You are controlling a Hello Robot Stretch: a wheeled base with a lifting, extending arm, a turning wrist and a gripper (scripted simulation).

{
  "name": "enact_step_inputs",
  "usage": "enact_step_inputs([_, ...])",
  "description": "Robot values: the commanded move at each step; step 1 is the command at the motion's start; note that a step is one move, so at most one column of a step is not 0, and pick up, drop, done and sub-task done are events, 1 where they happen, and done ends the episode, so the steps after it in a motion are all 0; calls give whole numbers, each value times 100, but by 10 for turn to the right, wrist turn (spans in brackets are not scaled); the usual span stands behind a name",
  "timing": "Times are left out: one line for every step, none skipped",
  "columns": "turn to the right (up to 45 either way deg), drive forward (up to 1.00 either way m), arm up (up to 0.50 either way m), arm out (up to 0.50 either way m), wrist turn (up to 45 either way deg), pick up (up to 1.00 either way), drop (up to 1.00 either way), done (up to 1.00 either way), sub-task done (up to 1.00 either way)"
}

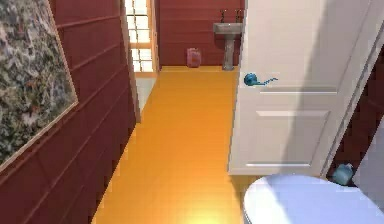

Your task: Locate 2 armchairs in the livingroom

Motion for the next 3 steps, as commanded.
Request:
enact_step_inputs([-450,0,0,0,0,0,0,0,0])
enact_step_inputs([0,40,0,0,0,0,0,0,0])
enact_step_inputs([450,0,0,0,0,0,0,0,0])
